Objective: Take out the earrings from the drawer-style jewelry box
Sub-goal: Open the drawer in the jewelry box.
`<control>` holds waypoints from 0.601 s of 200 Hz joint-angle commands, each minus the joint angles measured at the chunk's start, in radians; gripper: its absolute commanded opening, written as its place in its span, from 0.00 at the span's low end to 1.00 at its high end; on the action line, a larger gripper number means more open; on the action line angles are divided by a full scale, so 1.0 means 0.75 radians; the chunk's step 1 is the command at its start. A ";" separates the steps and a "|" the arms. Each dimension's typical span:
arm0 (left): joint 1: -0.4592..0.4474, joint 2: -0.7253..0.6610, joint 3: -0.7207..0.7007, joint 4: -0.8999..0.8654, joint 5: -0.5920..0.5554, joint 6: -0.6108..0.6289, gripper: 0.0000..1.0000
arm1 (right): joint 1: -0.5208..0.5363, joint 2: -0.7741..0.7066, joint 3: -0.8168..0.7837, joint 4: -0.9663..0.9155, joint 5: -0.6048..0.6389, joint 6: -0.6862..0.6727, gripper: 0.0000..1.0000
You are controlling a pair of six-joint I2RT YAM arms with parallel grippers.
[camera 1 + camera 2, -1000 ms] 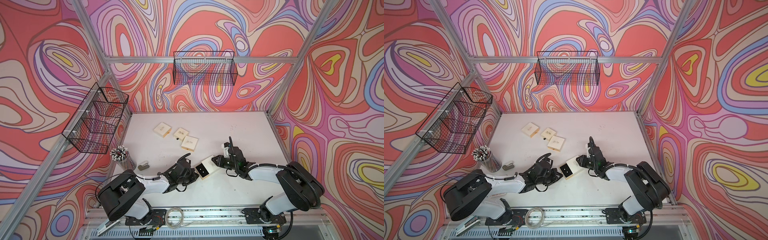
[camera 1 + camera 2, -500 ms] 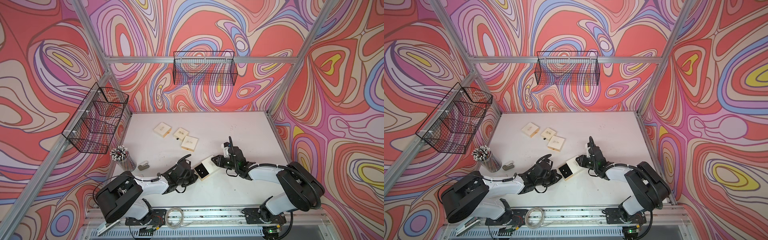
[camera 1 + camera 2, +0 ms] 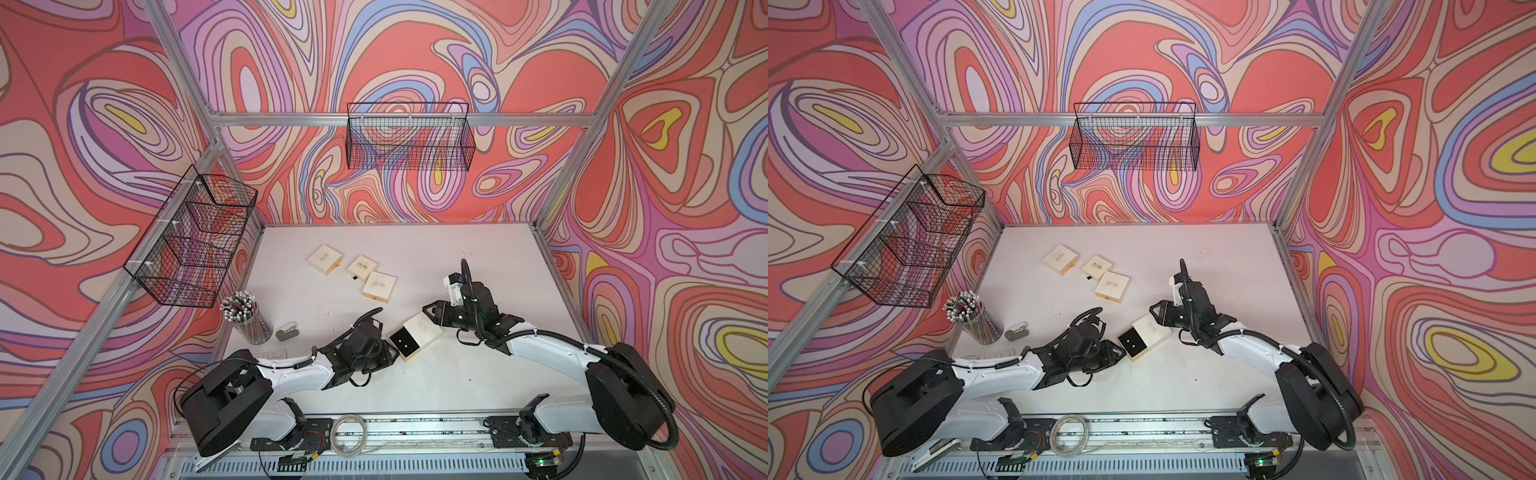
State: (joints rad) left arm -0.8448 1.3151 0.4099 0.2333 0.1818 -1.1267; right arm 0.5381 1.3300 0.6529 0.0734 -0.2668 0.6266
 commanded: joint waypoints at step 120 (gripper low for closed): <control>0.025 -0.674 -0.004 -0.501 -0.141 0.443 1.00 | 0.437 0.031 0.244 -0.446 0.425 -0.077 0.48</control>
State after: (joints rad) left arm -0.8368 0.8879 0.4099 -0.0402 0.0875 -0.9142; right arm 0.7757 1.2865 0.7967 -0.1902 -0.0700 0.5510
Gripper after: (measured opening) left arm 0.951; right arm 0.492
